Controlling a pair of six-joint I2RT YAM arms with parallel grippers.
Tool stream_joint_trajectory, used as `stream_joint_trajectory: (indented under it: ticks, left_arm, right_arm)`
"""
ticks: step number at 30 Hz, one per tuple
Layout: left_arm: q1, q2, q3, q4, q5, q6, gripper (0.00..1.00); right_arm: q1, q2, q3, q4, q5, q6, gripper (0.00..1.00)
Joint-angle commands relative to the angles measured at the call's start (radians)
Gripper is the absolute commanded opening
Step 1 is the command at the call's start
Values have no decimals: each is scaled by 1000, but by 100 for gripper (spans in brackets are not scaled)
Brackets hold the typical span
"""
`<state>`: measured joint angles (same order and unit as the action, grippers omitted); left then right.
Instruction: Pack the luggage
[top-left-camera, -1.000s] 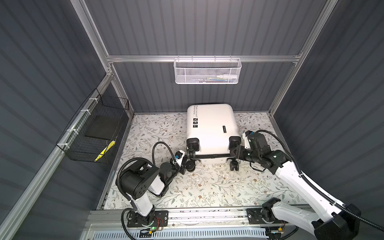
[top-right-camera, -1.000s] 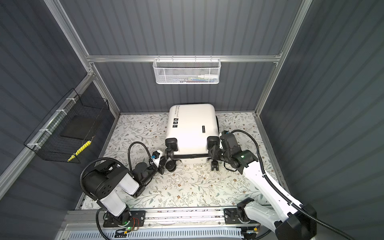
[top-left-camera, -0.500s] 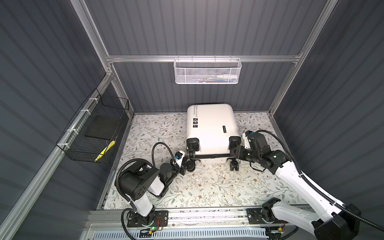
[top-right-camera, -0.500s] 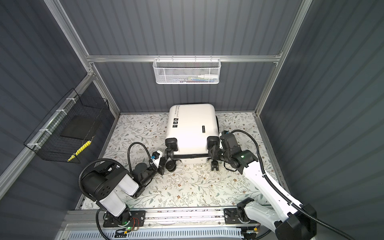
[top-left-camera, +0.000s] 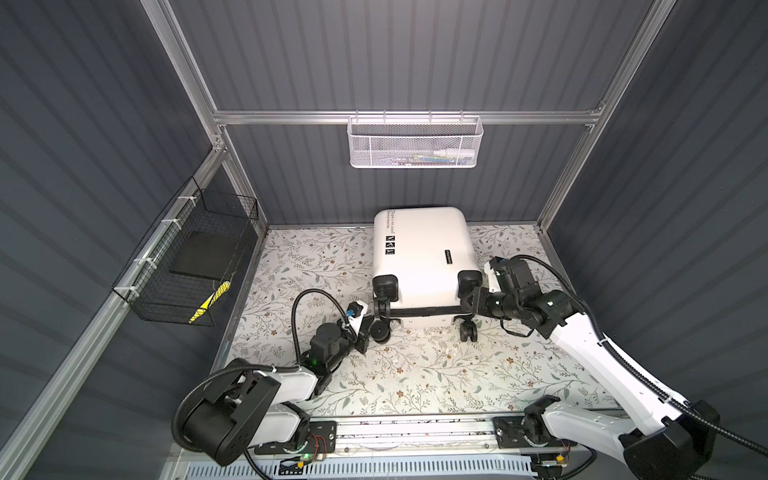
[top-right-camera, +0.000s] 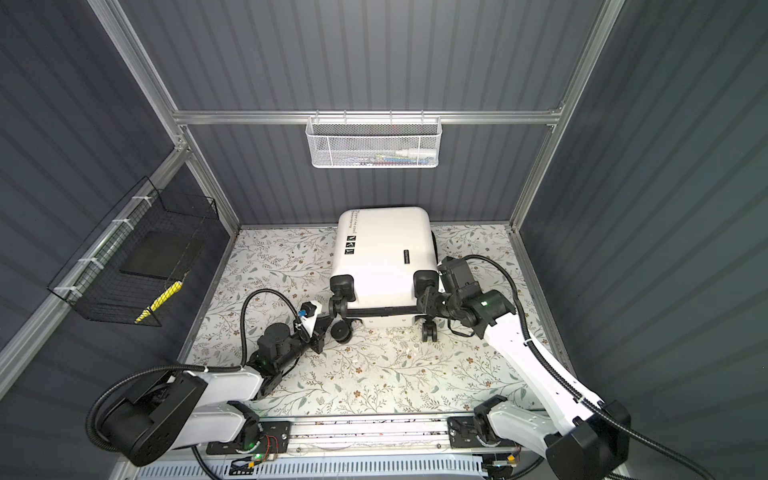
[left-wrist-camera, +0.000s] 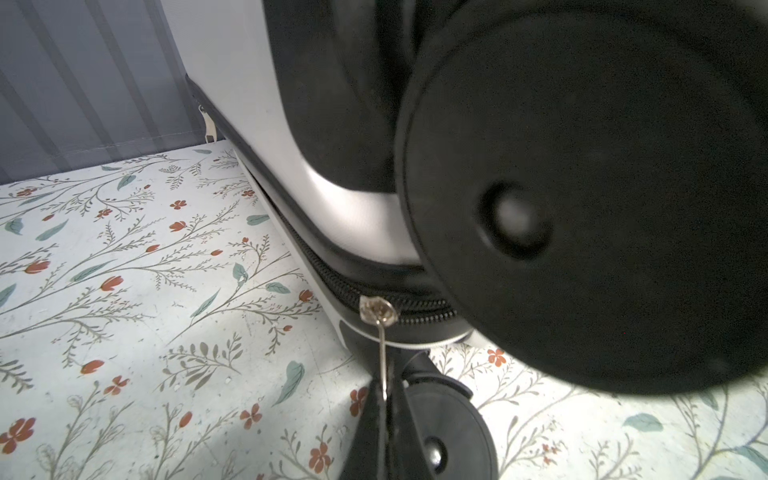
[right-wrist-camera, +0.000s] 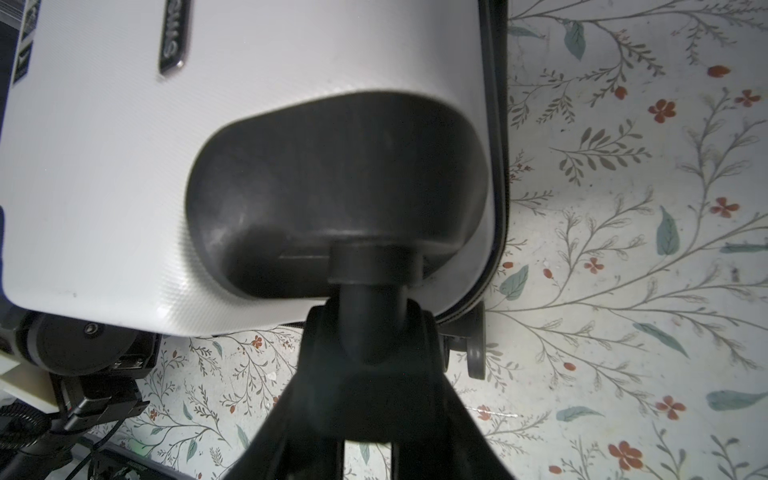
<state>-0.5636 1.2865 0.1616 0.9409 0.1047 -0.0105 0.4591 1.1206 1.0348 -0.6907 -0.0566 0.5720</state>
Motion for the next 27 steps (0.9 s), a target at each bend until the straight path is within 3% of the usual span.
stream_joint_trajectory:
  ticks: [1, 14, 27]
  left_arm:
    - [-13, -60, 36, -99, 13, 22, 0]
    - [-108, -160, 58, -275, -23, 103, 0]
    - [-274, -149, 72, -208, -106, 183, 0]
  right_arm:
    - [10, -7, 53, 66, -41, -12, 0]
    - [13, 27, 32, 88, -44, 0, 0]
    - [21, 28, -2, 114, -52, 22, 0]
